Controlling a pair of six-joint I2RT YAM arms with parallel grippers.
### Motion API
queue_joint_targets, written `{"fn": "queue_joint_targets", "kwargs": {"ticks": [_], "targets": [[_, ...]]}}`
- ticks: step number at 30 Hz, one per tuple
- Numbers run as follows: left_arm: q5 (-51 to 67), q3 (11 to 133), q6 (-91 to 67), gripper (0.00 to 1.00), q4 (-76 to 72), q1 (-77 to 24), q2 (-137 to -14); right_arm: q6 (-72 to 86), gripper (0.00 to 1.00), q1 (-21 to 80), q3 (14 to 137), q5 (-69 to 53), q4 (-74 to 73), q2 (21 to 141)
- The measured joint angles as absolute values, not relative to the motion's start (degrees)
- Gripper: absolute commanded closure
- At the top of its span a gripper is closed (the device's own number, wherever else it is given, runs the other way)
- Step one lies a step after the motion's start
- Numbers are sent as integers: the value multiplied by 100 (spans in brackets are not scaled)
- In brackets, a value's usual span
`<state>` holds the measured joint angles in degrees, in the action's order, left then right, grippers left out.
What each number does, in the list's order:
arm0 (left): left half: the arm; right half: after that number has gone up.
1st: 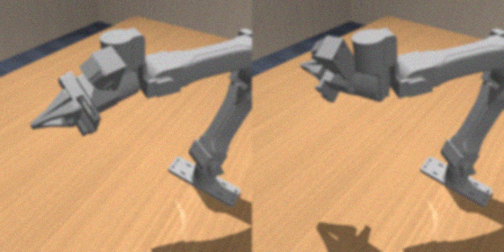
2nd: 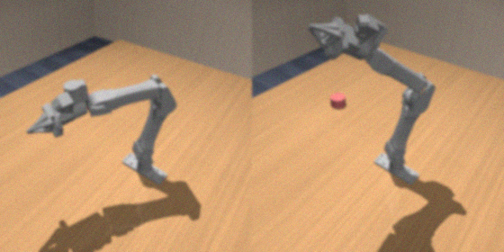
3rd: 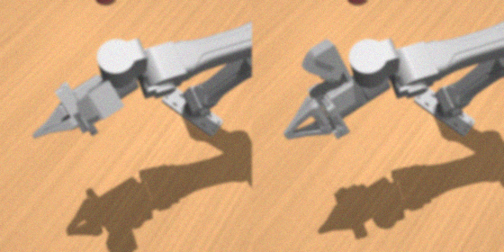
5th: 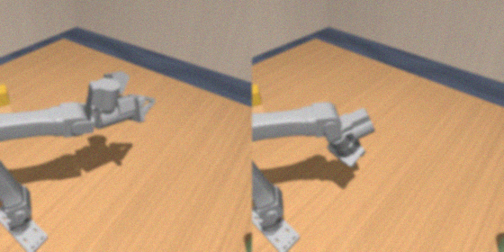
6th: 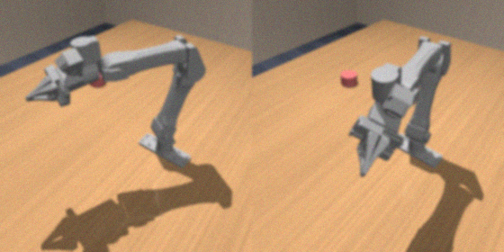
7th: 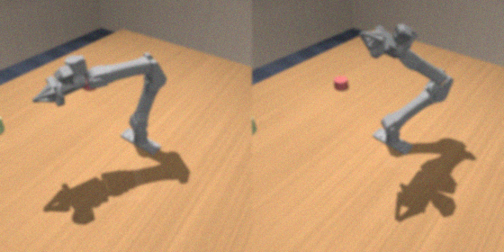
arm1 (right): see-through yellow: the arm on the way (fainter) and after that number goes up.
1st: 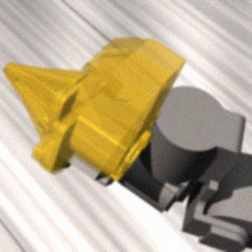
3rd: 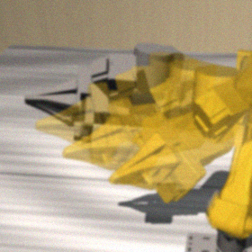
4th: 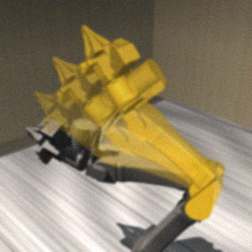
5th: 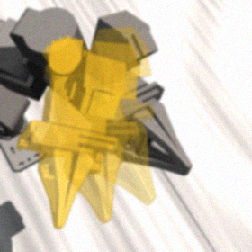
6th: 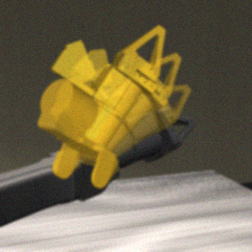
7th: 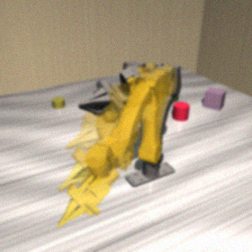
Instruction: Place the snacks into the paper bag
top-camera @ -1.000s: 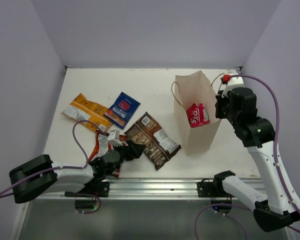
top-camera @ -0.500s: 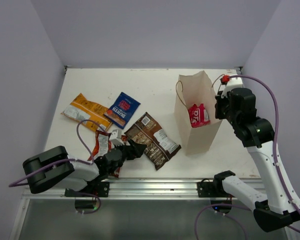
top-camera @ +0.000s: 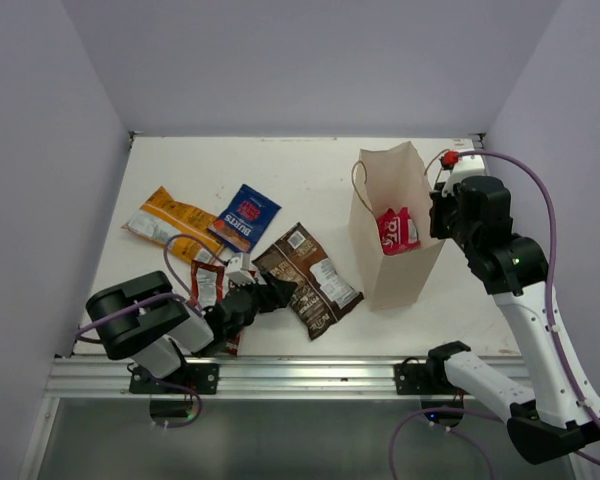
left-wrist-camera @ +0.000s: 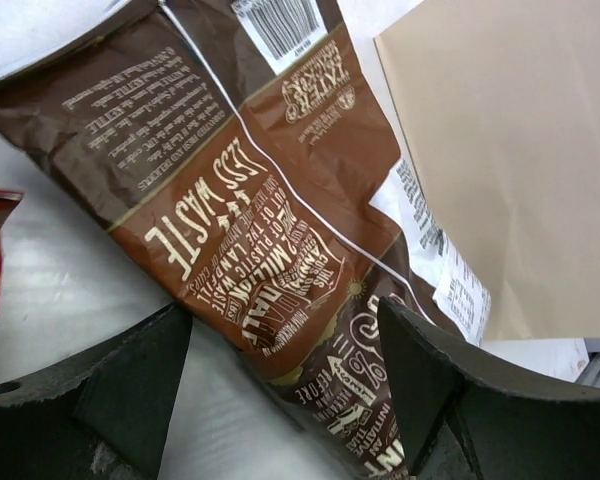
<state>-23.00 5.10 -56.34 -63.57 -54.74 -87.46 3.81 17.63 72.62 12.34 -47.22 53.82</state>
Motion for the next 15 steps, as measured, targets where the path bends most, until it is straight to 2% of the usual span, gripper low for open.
{"fn": "queue_joint_targets", "kwargs": {"ticks": [2, 5, 7, 8, 15], "targets": [[-2244, 659, -5581, 25, -6593, -5387, -9070, 381, 100, 1763, 7262, 1234, -4720, 5382], [-2075, 917, -5476, 47, -6978, -5194, -9651, 381, 100, 1765, 7262, 1234, -4722, 5382], [-1940, 1028, -5408, 58, -7181, -5046, -9983, 381, 100, 1769, 7262, 1236, -4722, 5382], [-1885, 1061, -5389, 67, -7242, -4991, -10075, 381, 100, 1772, 7262, 1236, -4722, 5382], [-1367, 1358, -5109, 96, -7365, -4628, -10495, 379, 100, 1802, 7262, 1236, -4722, 5382]]}}
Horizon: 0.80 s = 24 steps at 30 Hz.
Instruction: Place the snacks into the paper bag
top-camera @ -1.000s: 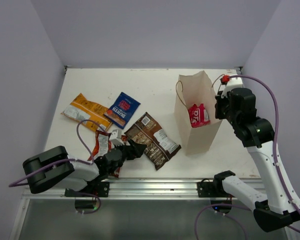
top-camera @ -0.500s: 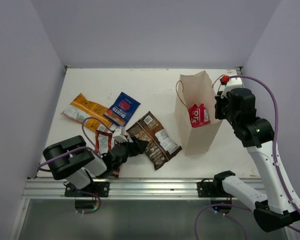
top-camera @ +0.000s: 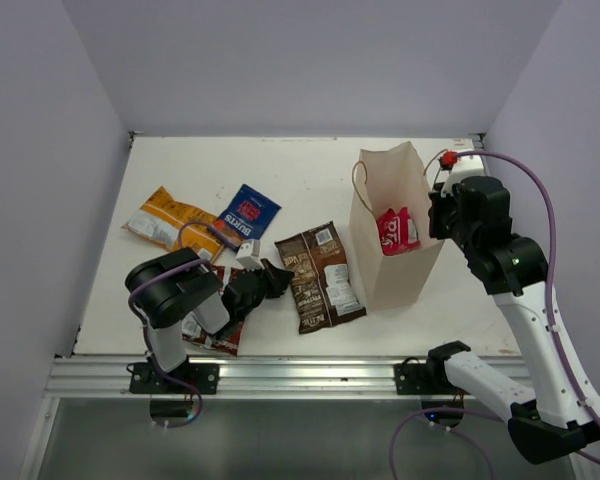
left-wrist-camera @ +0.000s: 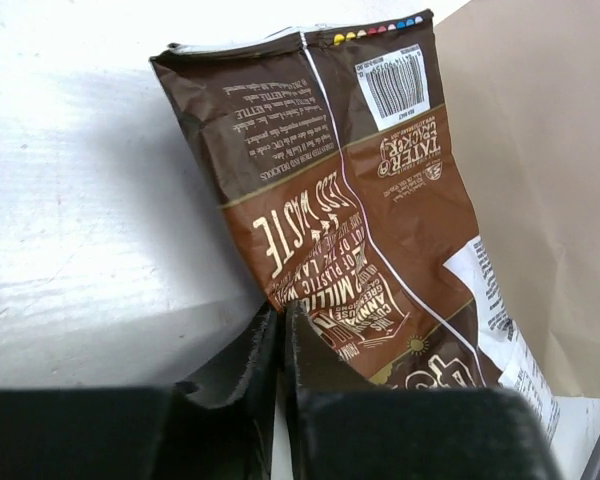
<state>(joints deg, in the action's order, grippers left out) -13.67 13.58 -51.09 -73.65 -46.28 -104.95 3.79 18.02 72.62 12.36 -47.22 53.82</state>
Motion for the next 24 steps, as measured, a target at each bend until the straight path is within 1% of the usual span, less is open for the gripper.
{"fn": "queue_joint_targets", "kwargs": {"ticks": [2, 7, 10, 13, 16, 19, 21, 24], "targets": [[-1225, 1426, -5033, 100, -7380, -4584, -10532, 379, 100, 1802, 7262, 1236, -4722, 5382], [-1017, 1431, -4921, 100, -7323, -4558, -10287, 379, 100, 1802, 7262, 1243, -4722, 5384], [-888, 1433, -4790, 100, -7205, -4550, -9531, 379, 100, 1809, 7262, 1249, -4722, 5391], [-799, 1577, -4582, 100, -6890, -4550, -8396, 379, 100, 1813, 7260, 1249, -4722, 5393], [-672, 2029, -4272, 100, -6276, -4550, -7354, 379, 100, 1817, 7242, 1251, -4720, 5393], [-537, 2816, -3920, 100, -5564, -4550, -6716, 379, 100, 1828, 7205, 1251, -4718, 5398], [-445, 3293, -3726, 100, -5196, -4543, -6486, 379, 100, 1833, 7188, 1251, -4718, 5400], [-248, 4104, -3533, 100, -4755, -4539, -6451, 379, 100, 1833, 7185, 1251, -4718, 5400]]}}
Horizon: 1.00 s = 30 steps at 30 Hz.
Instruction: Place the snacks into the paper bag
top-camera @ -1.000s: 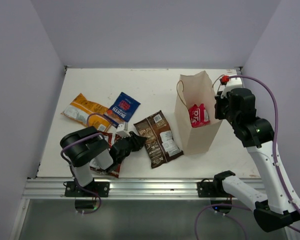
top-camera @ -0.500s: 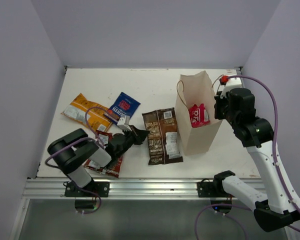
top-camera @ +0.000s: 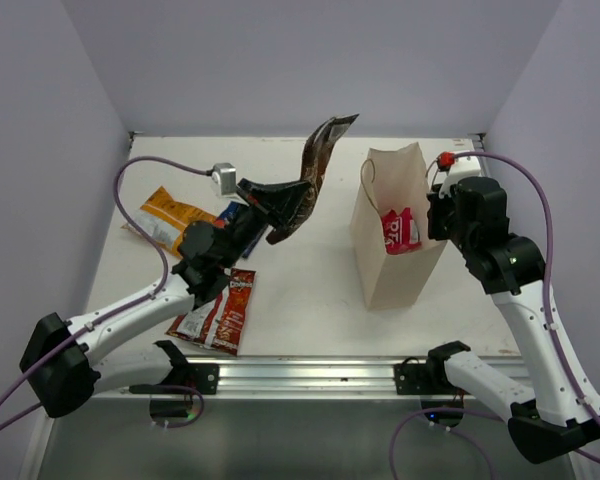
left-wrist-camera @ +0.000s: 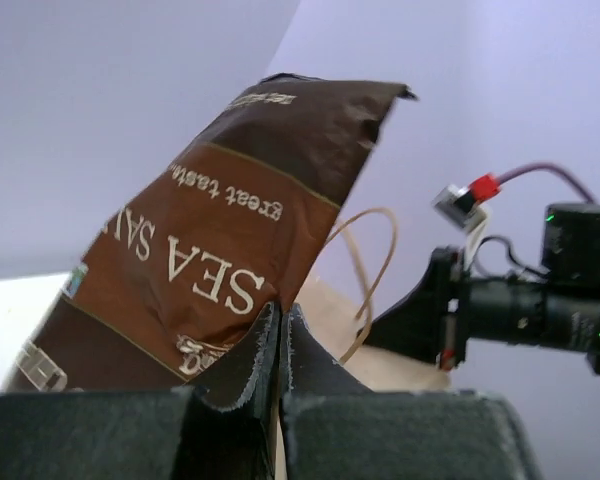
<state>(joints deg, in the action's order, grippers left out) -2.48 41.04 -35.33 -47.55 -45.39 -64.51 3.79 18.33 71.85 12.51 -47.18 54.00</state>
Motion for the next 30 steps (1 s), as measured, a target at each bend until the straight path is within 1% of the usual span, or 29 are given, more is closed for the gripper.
{"fn": "queue_joint_targets", "kwargs": {"ticks": [5, 12, 17, 20, 22, 26, 30], "targets": [[252, 5496, -3481, 100, -4357, -4539, -6917, 377, 100, 1833, 7185, 1249, -4718, 5406], [753, 7524, -3485, 100, -3944, -4676, -8066, 375, 100, 1837, 7185, 1249, -4718, 5404], [819, 9107, -3330, 100, -3564, -5107, -8962, 377, 100, 1839, 7185, 1249, -4718, 5404], [843, 9817, -3234, 100, -3389, -5404, -9373, 375, 100, 1839, 7185, 1249, -4718, 5404], [856, 10075, -3199, 100, -3334, -5544, -9535, 375, 100, 1846, 7185, 1249, -4718, 5404], [856, 10134, -3186, 100, -3227, -5658, -9616, 377, 100, 1857, 7185, 1251, -4718, 5402], [816, 9760, -3190, 100, -3306, -5660, -9518, 375, 100, 1876, 7185, 1251, -4718, 5402]]}}
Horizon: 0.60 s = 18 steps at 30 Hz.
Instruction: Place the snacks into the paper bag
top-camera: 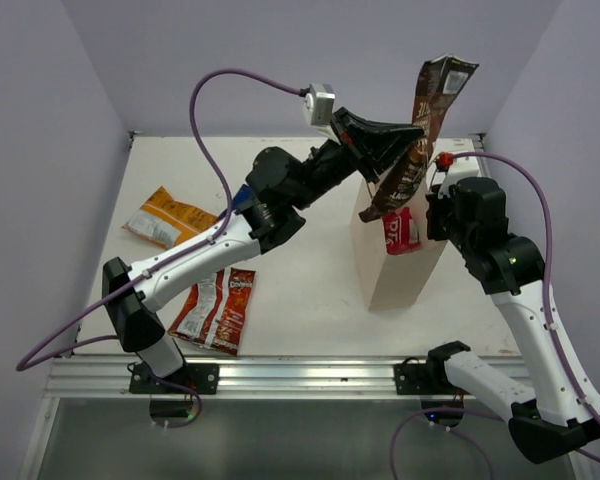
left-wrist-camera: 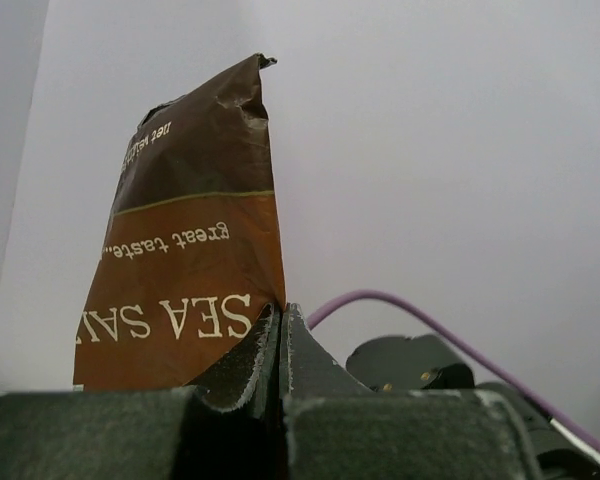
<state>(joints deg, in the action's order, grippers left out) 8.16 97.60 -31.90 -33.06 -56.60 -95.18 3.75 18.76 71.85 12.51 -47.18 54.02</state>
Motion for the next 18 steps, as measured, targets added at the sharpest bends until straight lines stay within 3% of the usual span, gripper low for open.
{"fn": "queue_joint_targets", "kwargs": {"ticks": [18], "targets": [[548, 7599, -3391, 100, -3677, -5673, -9268, 362, 100, 1909, 7175, 1247, -4689, 5400]]}}
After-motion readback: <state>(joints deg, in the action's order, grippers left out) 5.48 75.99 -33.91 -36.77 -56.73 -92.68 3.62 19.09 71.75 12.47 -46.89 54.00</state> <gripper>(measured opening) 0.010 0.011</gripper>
